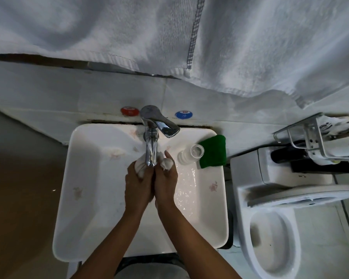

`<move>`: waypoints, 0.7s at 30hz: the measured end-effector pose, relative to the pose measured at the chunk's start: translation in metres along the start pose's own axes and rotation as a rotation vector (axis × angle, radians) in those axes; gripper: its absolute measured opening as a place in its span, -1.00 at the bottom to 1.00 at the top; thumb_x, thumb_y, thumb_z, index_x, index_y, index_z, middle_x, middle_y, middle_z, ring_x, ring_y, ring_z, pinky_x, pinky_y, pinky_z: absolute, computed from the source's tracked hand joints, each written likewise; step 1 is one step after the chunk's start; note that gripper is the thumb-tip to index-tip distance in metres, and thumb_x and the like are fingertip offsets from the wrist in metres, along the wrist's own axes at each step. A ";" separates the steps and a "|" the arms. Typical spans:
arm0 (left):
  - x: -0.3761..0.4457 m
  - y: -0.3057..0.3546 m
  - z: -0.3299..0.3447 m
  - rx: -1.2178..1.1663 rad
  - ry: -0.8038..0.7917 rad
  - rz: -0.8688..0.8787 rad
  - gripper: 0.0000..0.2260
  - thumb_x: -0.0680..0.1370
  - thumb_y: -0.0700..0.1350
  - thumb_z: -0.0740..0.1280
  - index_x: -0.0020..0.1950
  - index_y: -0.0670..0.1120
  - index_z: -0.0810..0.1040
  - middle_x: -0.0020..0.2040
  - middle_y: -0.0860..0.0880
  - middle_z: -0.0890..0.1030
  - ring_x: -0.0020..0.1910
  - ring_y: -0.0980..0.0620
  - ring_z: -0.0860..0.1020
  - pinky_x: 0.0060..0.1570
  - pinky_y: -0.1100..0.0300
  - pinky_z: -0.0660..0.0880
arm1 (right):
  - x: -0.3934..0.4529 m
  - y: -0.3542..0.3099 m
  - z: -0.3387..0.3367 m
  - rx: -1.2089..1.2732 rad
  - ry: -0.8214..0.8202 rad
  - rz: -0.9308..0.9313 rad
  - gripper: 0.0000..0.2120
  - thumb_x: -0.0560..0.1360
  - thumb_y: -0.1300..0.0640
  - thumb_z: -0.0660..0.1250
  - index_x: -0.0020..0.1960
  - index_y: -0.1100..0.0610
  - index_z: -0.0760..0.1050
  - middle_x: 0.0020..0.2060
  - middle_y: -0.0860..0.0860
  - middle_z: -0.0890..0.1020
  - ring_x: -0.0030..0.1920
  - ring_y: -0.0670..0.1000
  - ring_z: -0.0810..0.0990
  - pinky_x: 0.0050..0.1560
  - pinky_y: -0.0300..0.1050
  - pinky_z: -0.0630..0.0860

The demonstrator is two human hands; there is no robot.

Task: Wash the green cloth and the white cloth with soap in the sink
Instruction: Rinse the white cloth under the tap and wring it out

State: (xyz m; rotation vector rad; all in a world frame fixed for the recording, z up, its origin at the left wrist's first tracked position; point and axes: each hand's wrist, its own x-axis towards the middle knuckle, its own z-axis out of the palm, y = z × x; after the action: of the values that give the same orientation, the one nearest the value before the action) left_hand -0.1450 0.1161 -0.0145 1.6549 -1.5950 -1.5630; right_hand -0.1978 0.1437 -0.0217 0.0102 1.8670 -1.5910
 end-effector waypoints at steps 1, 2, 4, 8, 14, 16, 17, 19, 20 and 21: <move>-0.002 -0.002 0.001 -0.083 -0.006 -0.037 -0.54 0.41 0.32 0.27 0.23 0.14 0.42 0.04 0.08 0.61 -0.02 0.06 0.62 -0.02 -0.08 0.59 | 0.001 0.004 0.000 0.003 -0.035 0.000 -0.79 0.57 0.10 0.29 0.17 -0.12 0.52 0.05 -0.19 0.64 0.10 -0.17 0.60 0.16 -0.22 0.51; -0.002 -0.006 0.003 -0.139 0.003 -0.062 -0.51 0.40 0.31 0.28 0.27 0.17 0.39 0.09 0.07 0.60 0.03 0.05 0.61 0.02 -0.10 0.57 | 0.001 0.003 0.001 -0.011 -0.075 0.019 -0.80 0.55 0.08 0.30 0.14 -0.13 0.53 0.04 -0.13 0.65 0.09 -0.13 0.62 0.17 -0.14 0.53; -0.004 -0.008 0.005 -0.182 0.062 -0.070 -0.55 0.47 0.22 0.28 0.32 0.18 0.33 0.16 0.04 0.56 0.09 0.02 0.58 0.05 -0.14 0.56 | 0.002 -0.001 0.003 -0.032 -0.145 0.053 -0.87 0.45 0.03 0.33 -0.03 -0.11 0.60 -0.08 -0.01 0.69 -0.01 -0.01 0.66 0.12 0.06 0.58; -0.002 0.001 0.005 -0.155 0.165 -0.040 -0.79 0.58 0.06 0.22 0.20 0.11 0.39 0.08 0.05 0.57 0.05 0.00 0.58 0.02 -0.05 0.56 | -0.003 -0.005 0.001 -0.043 -0.198 0.120 -0.93 0.32 -0.05 0.38 -0.28 -0.07 0.58 -0.21 0.11 0.69 -0.10 0.14 0.68 0.04 0.17 0.57; 0.014 0.006 -0.001 0.082 0.161 0.051 -0.63 0.56 0.14 0.16 -0.06 -0.14 0.56 -0.15 -0.08 0.62 -0.16 -0.05 0.57 -0.05 0.07 0.49 | 0.012 -0.013 0.004 -0.064 -0.195 0.116 -0.80 0.35 -0.03 0.27 -0.34 0.06 0.52 -0.53 0.00 0.50 -0.52 -0.03 0.50 -0.48 -0.20 0.39; 0.016 0.010 -0.004 0.112 0.125 0.078 -0.69 0.61 0.04 0.17 -0.15 -0.12 0.57 -0.23 -0.05 0.61 -0.24 -0.01 0.55 -0.10 0.12 0.47 | 0.016 -0.015 0.002 -0.158 -0.237 0.165 -0.71 0.51 0.00 0.17 -0.16 0.11 0.59 -0.40 0.03 0.57 -0.44 -0.09 0.54 -0.39 -0.18 0.40; 0.018 0.009 -0.005 0.098 0.106 0.081 -0.69 0.61 0.01 0.18 -0.23 -0.09 0.56 -0.30 -0.04 0.61 -0.28 -0.02 0.56 -0.14 0.11 0.48 | 0.015 -0.018 0.002 -0.142 -0.265 0.175 -0.73 0.56 0.00 0.19 -0.04 0.12 0.60 -0.30 0.04 0.60 -0.35 -0.11 0.57 -0.29 -0.17 0.41; 0.016 0.012 -0.007 0.006 0.077 0.040 -0.66 0.59 0.05 0.22 -0.36 0.00 0.51 -0.42 -0.02 0.58 -0.38 -0.07 0.58 -0.27 0.06 0.52 | 0.016 -0.014 -0.005 -0.273 -0.201 0.100 -0.75 0.56 -0.02 0.25 0.01 0.12 0.59 -0.18 0.04 0.64 -0.19 -0.04 0.62 -0.16 -0.11 0.52; 0.015 0.012 -0.007 -0.024 0.076 0.018 -0.67 0.58 0.06 0.23 -0.36 0.01 0.50 -0.42 -0.02 0.58 -0.39 -0.08 0.59 -0.29 0.05 0.53 | 0.016 -0.016 -0.008 -0.159 -0.193 0.186 -0.77 0.56 -0.03 0.25 -0.04 0.08 0.59 -0.18 0.02 0.65 -0.15 0.00 0.62 -0.09 -0.04 0.54; 0.013 0.014 -0.006 -0.024 0.081 0.022 -0.71 0.59 0.03 0.23 -0.31 0.00 0.51 -0.37 -0.02 0.59 -0.35 -0.07 0.59 -0.25 0.05 0.54 | 0.016 -0.017 -0.008 -0.124 -0.193 0.161 -0.78 0.56 -0.03 0.24 -0.11 0.03 0.60 -0.20 0.00 0.64 -0.12 0.01 0.62 -0.04 0.00 0.55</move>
State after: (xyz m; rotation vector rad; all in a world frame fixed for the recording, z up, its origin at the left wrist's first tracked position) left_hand -0.1496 0.0988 -0.0066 1.6607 -1.5429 -1.4797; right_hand -0.2212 0.1399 -0.0145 -0.0456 1.7646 -1.3175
